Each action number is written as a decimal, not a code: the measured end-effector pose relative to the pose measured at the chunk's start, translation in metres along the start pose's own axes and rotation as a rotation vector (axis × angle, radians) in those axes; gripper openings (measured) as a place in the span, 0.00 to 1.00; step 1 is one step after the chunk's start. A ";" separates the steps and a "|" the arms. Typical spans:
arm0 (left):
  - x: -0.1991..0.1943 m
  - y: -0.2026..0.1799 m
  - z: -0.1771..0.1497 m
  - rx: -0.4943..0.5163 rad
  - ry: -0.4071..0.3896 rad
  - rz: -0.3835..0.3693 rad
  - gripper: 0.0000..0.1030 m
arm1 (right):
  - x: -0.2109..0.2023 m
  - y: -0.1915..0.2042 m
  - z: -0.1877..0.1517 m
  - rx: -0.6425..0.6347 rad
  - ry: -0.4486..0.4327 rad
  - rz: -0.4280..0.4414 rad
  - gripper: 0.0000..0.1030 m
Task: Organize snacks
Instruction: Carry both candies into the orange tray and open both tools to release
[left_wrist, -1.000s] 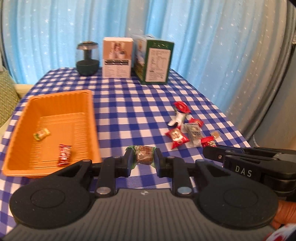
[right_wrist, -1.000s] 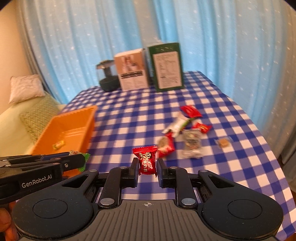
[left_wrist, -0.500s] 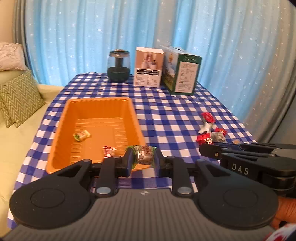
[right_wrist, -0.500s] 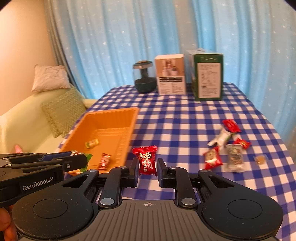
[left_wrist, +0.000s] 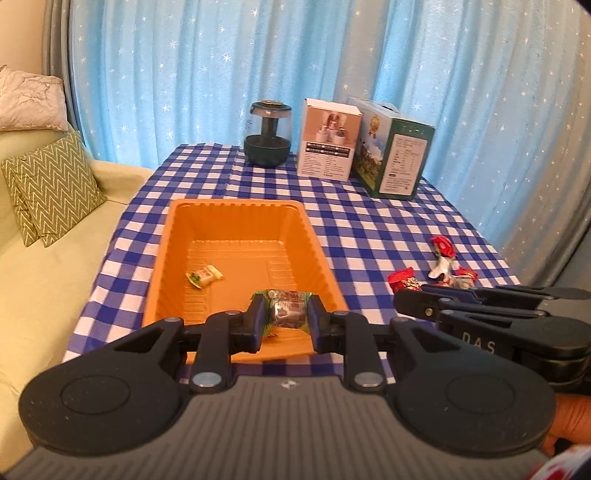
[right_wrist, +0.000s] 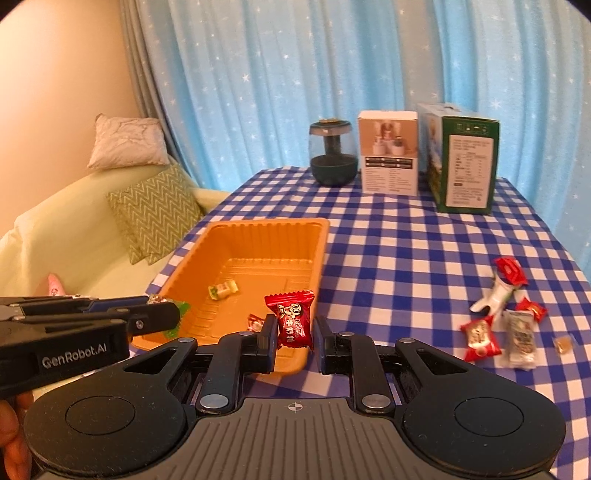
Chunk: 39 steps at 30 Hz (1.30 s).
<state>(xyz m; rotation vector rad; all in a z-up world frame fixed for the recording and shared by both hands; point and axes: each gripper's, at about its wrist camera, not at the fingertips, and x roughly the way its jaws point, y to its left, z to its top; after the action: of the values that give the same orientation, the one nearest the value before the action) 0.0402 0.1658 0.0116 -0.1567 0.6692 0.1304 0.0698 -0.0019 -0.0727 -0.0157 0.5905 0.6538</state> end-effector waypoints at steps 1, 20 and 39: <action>0.002 0.005 0.002 0.000 0.002 0.002 0.21 | 0.003 0.001 0.002 0.000 0.001 0.005 0.20; 0.070 0.047 0.020 0.049 0.079 0.000 0.21 | 0.083 0.001 0.024 0.018 0.075 0.050 0.20; 0.064 0.058 0.019 0.052 0.089 0.030 0.26 | 0.090 0.003 0.022 0.032 0.094 0.075 0.20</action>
<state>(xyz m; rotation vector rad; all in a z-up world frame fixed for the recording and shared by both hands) 0.0919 0.2306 -0.0199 -0.1028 0.7629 0.1351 0.1366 0.0556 -0.1002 0.0055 0.6948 0.7188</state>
